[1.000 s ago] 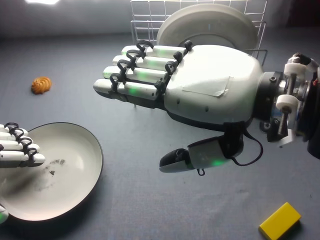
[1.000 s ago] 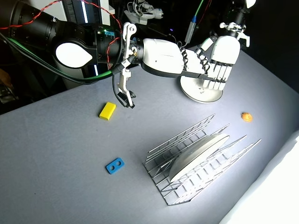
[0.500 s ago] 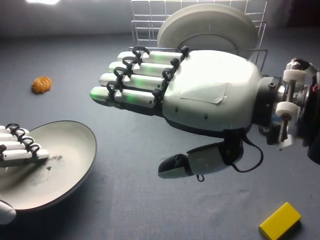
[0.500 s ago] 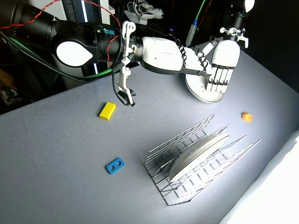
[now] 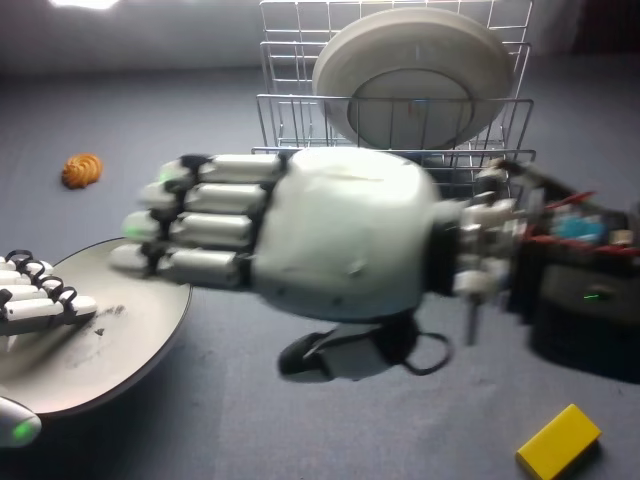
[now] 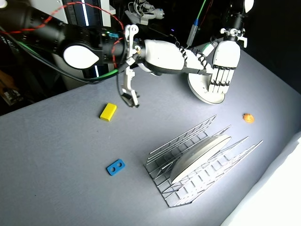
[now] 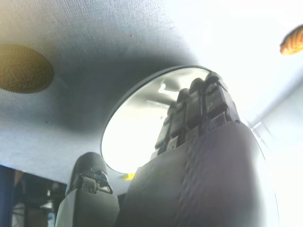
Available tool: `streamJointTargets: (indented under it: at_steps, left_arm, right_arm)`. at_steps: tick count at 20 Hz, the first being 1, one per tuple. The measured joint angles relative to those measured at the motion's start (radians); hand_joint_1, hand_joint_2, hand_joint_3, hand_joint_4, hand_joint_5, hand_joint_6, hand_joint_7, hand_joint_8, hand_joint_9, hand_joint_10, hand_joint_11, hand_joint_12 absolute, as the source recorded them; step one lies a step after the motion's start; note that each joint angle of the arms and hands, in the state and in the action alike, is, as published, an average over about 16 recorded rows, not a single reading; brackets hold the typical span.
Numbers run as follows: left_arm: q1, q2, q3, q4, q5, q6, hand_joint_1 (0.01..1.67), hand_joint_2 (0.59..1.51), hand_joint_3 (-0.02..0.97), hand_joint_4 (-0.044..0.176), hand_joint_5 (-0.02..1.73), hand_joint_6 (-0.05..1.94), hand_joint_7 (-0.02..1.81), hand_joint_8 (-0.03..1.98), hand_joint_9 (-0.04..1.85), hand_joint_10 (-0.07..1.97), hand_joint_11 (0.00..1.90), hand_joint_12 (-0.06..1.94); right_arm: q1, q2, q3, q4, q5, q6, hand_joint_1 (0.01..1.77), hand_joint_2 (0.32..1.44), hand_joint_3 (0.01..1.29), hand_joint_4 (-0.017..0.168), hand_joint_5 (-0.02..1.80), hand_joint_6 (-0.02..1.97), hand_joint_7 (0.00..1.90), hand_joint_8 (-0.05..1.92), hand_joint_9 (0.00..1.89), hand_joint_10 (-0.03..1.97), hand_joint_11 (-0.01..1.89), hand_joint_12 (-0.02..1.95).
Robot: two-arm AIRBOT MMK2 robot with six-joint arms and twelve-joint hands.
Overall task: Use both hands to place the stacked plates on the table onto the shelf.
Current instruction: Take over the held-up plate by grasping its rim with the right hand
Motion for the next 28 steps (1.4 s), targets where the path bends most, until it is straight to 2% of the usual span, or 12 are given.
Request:
streamJointTargets:
  at_steps: [11, 15, 21, 28]
  left_arm:
    - [-0.015, 0.017, -0.049, -0.004, 0.113, -0.049, 0.02, 1.121, -0.005, 0.000, -0.02, -0.04, 0.02, 0.00, 0.00, -0.02, 0.01, -0.01]
    - [-0.018, 0.021, -0.058, -0.005, 0.142, -0.066, 0.02, 1.113, -0.010, 0.002, -0.02, -0.05, 0.02, 0.00, -0.01, -0.03, 0.02, 0.00]
    - [-0.016, 0.024, -0.065, -0.008, 0.165, -0.082, 0.02, 1.109, -0.014, 0.003, -0.02, -0.05, 0.02, 0.00, -0.02, -0.05, 0.02, 0.01]
    - [-0.023, 0.026, -0.056, -0.014, 0.167, -0.088, 0.02, 1.107, -0.013, 0.000, -0.02, -0.05, 0.02, 0.00, -0.02, -0.05, 0.02, 0.01]
  right_arm:
    - [0.001, -0.330, 0.304, -0.059, -0.101, -0.090, 1.03, 0.97, 0.01, 0.002, 0.02, 0.03, 0.02, 0.01, 0.03, -0.01, 0.01, 0.25]
    - [0.003, -0.423, 0.397, -0.049, -0.124, -0.100, 1.06, 0.99, 0.01, 0.002, 0.08, 0.03, 0.08, 0.01, 0.08, 0.01, 0.01, 0.43]
    - [0.008, -0.523, 0.491, -0.029, -0.124, -0.110, 1.05, 1.04, 0.01, -0.001, 0.31, 0.05, 0.35, 0.06, 0.37, 0.07, 0.16, 0.83]
    - [0.016, -0.591, 0.551, -0.014, -0.088, -0.116, 1.05, 1.04, 0.01, -0.003, 0.65, 0.15, 0.72, 0.46, 0.85, 0.17, 0.49, 1.22]
